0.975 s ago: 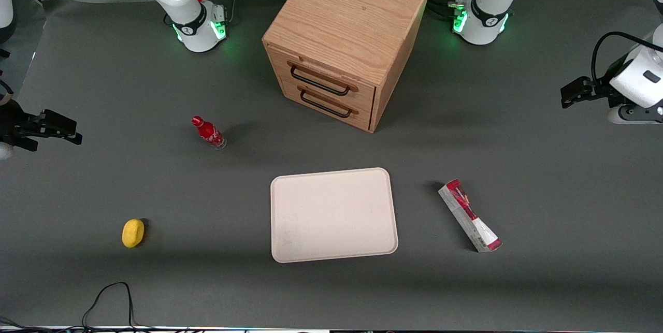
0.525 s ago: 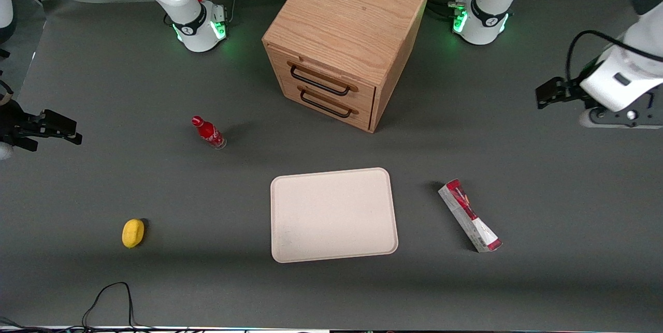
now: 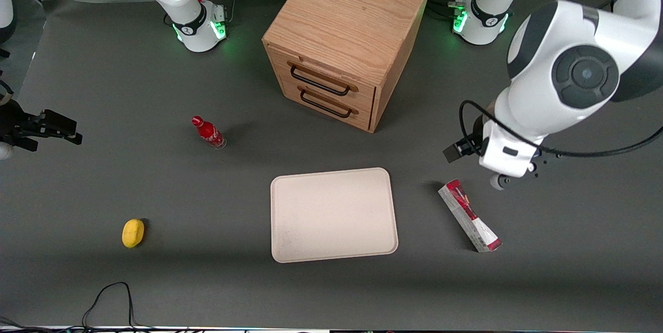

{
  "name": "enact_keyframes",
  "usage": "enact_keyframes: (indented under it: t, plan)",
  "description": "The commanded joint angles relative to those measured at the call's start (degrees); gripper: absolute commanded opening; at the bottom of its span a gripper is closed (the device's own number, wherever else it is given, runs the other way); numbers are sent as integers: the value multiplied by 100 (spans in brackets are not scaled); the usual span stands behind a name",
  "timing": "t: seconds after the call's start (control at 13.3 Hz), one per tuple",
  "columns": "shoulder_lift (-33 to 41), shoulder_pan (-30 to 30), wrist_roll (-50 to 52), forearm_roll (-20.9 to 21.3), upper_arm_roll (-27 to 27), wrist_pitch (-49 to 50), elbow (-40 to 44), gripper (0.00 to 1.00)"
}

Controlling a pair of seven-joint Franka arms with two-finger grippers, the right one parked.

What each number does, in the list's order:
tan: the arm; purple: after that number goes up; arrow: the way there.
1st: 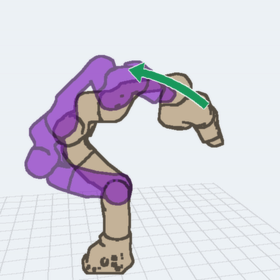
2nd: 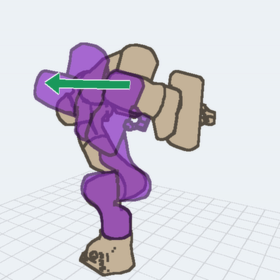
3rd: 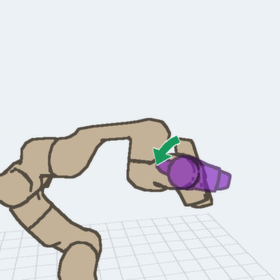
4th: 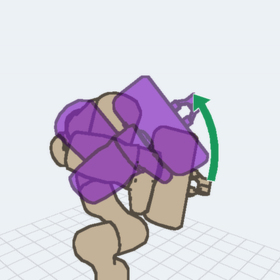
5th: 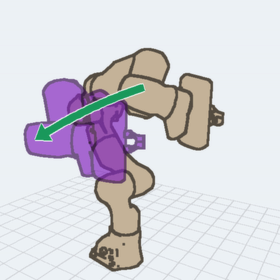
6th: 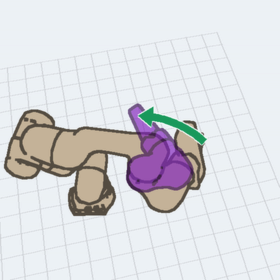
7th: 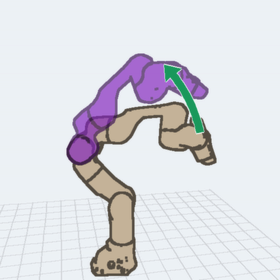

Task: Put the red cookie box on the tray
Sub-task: 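Move the open left gripper down over the red plaid cookie box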

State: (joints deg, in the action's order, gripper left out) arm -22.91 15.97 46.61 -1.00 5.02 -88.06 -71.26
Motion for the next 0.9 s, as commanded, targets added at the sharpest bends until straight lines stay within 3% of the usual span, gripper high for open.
enact_keyframes:
  t: [0.0, 0.22, 0.45, 0.82]
  plan:
    - [-74, -85, 95, 3, -44, 185, 123, 100]
    - [-47, -243, 94, 143, -71, -507, -710, 100]
    - [-204, -541, -19, 293, -71, -1851, -1644, 100]
    - [-1311, -701, -442, 293, -71, -3127, -1575, 100]
